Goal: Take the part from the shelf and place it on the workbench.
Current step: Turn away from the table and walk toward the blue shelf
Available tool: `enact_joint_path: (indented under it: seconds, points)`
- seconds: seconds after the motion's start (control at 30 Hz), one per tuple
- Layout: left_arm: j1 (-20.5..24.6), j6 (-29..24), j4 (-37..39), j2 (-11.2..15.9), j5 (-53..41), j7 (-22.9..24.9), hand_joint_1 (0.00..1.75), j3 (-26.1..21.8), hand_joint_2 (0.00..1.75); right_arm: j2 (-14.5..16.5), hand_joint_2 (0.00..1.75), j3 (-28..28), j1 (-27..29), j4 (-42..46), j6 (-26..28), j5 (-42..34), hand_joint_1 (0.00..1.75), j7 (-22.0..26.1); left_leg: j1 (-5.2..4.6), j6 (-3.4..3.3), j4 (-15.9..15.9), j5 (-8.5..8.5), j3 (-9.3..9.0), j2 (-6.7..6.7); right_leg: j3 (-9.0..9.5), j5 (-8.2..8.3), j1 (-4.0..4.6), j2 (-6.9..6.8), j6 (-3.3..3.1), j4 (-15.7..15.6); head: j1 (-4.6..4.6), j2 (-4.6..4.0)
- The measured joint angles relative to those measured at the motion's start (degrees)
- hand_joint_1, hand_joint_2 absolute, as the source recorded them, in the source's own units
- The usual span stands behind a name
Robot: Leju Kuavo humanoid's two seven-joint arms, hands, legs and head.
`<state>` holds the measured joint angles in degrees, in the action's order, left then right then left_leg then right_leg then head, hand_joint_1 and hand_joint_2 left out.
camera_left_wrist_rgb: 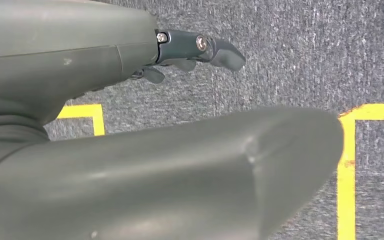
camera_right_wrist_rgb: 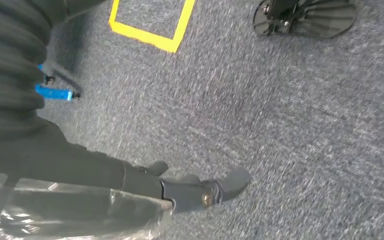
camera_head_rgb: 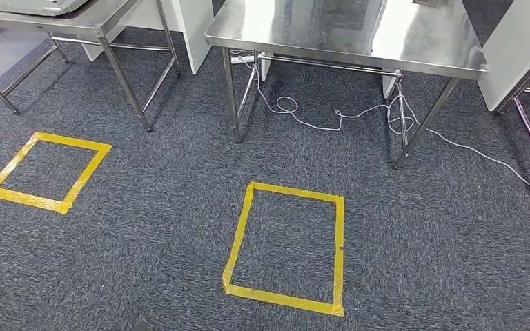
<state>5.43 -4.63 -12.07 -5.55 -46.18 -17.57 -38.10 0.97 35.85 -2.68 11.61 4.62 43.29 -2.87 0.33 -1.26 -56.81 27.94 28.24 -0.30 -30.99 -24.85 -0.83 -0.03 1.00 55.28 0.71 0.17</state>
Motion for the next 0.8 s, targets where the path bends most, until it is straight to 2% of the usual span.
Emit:
enact_joint_path:
  seconds: [0.07,0.1,0.13,0.2,0.23,0.27,0.3,0.33,0.37,0.4,0.43,0.47,0.5,0.53,0.57,0.6,0.67,0.7,0.73,0.77,0.8]
  points:
    - [0.2,0.0,0.0,-0.1,0.0,0.0,0.0,0.0,0.0,0.0,1.75,0.0,0.0,0.0,0.0,0.0,0.0,0.1,0.17,-0.87,1.0,-1.04,0.23,0.23,-0.62,-0.24,0.23,-0.01,0.57,0.5,-0.02,0.0]
    - [0.3,0.1,0.0,-0.1,0.0,0.0,0.0,0.0,0.0,-0.1,1.75,0.0,0.0,0.0,0.0,0.1,0.0,0.1,0.26,-1.42,1.5,-1.72,0.49,0.36,-1.43,-1.26,0.31,0.0,0.54,1.8,-0.14,0.0]
    - [0.4,0.1,0.0,-0.1,-0.1,0.0,0.0,0.0,0.0,-0.1,1.75,0.0,0.0,0.0,0.0,0.1,0.0,0.1,0.34,-1.78,1.9,-2.37,0.88,0.49,-2.72,-3.04,0.33,0.0,0.29,4.4,-0.27,0.0]
    - [0.6,0.1,0.0,-0.1,-0.1,-0.1,0.0,0.0,0.0,-0.2,1.75,0.0,0.1,0.0,0.0,0.2,0.0,0.2,0.1,-2.1,1.9,-3.32,2.19,0.63,-5.91,-7.14,-0.02,0.01,-0.05,12.1,-0.45,0.0]
    - [0.6,0.2,0.0,-0.1,-0.2,-0.1,0.0,0.0,0.0,-0.2,1.75,0.0,0.1,0.0,0.0,0.2,0.0,0.3,0.05,-2.05,1.8,-3.77,2.84,0.7,-6.91,-8.35,-0.16,0.01,0.17,15.2,-0.45,0.0]
    - [0.7,0.2,0.0,-0.1,-0.2,-0.1,0.0,0.0,0.0,-0.2,1.75,0.0,0.1,0.0,0.0,0.2,0.0,0.3,0.04,-1.93,1.8,-4.22,3.47,0.76,-6.89,-8.54,-0.32,0.0,0.68,16.3,-0.45,0.0]
    - [0.7,0.2,0.0,-0.1,-0.2,-0.1,0.0,0.0,0.0,-0.2,1.75,0.1,0.1,0.0,0.0,0.2,0.0,0.4,0.09,-1.74,1.7,-4.63,4.05,0.79,-5.6,-7.76,-0.49,-0.01,1.38,15.0,-0.47,0.0]
    - [0.7,0.3,0.0,-0.1,-0.2,-0.1,0.0,0.0,0.0,-0.3,1.75,0.1,0.1,0.0,0.0,0.2,0.0,0.4,0.16,-1.49,1.6,-4.99,4.59,0.79,-3.18,-6.4,-0.71,-0.04,2.11,11.5,-0.46,0.0]
    - [0.7,0.3,0.0,-0.1,-0.2,-0.1,0.0,0.0,0.0,-0.3,1.75,0.1,0.0,0.0,0.0,0.2,0.0,0.4,0.2,-1.17,1.4,-5.31,5.1,0.8,-0.25,-5.41,-0.98,-0.06,2.63,6.7,-0.47,0.0]
    - [0.8,0.3,0.0,-0.1,-0.2,-0.1,0.0,0.0,0.0,-0.3,1.75,0.1,0.0,0.0,0.0,0.2,0.0,0.4,0.2,-0.78,1.2,-5.63,5.56,0.81,2.26,-4.5,-0.87,0.11,2.69,2.8,-0.44,0.0]
    - [0.8,0.3,0.0,-0.1,-0.2,-0.1,0.0,0.0,0.0,-0.3,1.75,0.1,0.0,0.0,0.0,0.2,0.0,0.4,0.13,-0.4,1.0,-5.91,5.86,0.8,3.75,-4.06,-0.73,0.28,2.47,0.1,-0.42,0.0]
    - [0.8,0.3,0.0,-0.1,-0.2,-0.1,0.0,0.0,0.0,-0.3,1.75,0.1,-0.1,-0.1,0.0,0.2,0.0,0.5,0.04,-0.07,0.8,-6.2,6.11,0.75,4.21,-4.03,-0.51,0.47,2.05,-1.0,-0.36,0.0]
    - [0.8,0.3,0.0,-0.1,-0.2,-0.2,0.0,0.0,0.0,-0.3,1.75,0.1,0.0,-0.1,0.0,0.2,0.0,0.5,-0.01,0.23,0.7,-6.49,6.25,0.7,3.93,-3.74,-0.21,0.66,1.58,-0.7,-0.31,0.0]
    - [0.8,0.3,0.0,0.0,-0.2,-0.2,0.0,0.0,0.0,-0.3,1.75,0.2,0.0,-0.1,0.0,0.2,0.0,0.5,0.06,0.48,0.5,-6.64,6.41,0.64,3.44,-3.6,-0.45,0.64,1.14,-0.7,-0.3,0.0]
    - [0.8,0.3,0.0,0.0,-0.2,-0.2,0.0,0.0,0.0,-0.2,1.75,0.2,0.0,-0.1,0.0,0.2,0.0,0.5,0.21,0.75,0.0,-6.18,6.78,0.58,3.15,-3.35,-0.64,0.61,0.59,-0.7,-0.24,0.0]
    - [0.8,0.3,0.0,0.0,-0.2,-0.2,0.0,0.0,0.0,-0.2,1.75,0.3,0.0,-0.1,0.0,0.2,0.0,0.5,0.39,1.02,-1.2,-4.81,7.36,0.54,2.9,-2.96,-0.82,0.54,-0.09,-0.7,-0.24,0.0]
    - [0.8,0.2,0.0,0.1,-0.2,-0.2,0.0,0.0,0.0,-0.1,1.75,0.3,0.0,-0.1,0.0,0.2,0.0,0.5,0.63,1.46,-7.0,0.23,9.42,0.42,2.24,-2.03,-0.83,0.39,-1.28,-0.7,-0.2,0.0]
    - [0.8,0.2,0.0,0.1,-0.3,-0.2,0.0,0.0,0.0,-0.1,1.75,0.4,0.0,-0.1,0.0,0.2,0.0,0.5,0.68,1.63,-11.1,2.86,10.64,0.39,1.73,-1.56,-0.67,0.33,-1.62,-0.6,-0.23,0.0]
    - [0.8,0.2,0.0,0.1,-0.4,-0.2,0.0,0.0,0.0,-0.1,1.75,0.4,0.0,-0.1,0.0,0.2,0.0,0.5,0.72,1.73,-14.5,4.62,11.43,0.36,1.14,-1.13,-0.49,0.3,-1.74,-0.6,-0.24,0.0]
    - [0.8,0.2,0.0,0.1,-0.5,-0.2,0.0,0.0,0.0,-0.1,1.75,0.4,0.1,-0.1,0.0,0.1,0.0,0.5,0.74,1.74,-16.5,5.34,11.47,0.36,0.57,-0.73,-0.32,0.31,-1.73,-0.5,-0.24,0.0]
    - [0.8,0.2,0.0,0.1,-0.6,-0.2,0.0,0.0,0.0,0.0,1.75,0.5,0.1,-0.1,0.1,0.1,0.0,0.4,0.76,1.61,-16.1,4.87,10.31,0.36,0.06,-0.36,-0.2,0.34,-1.67,-0.5,-0.24,0.0]
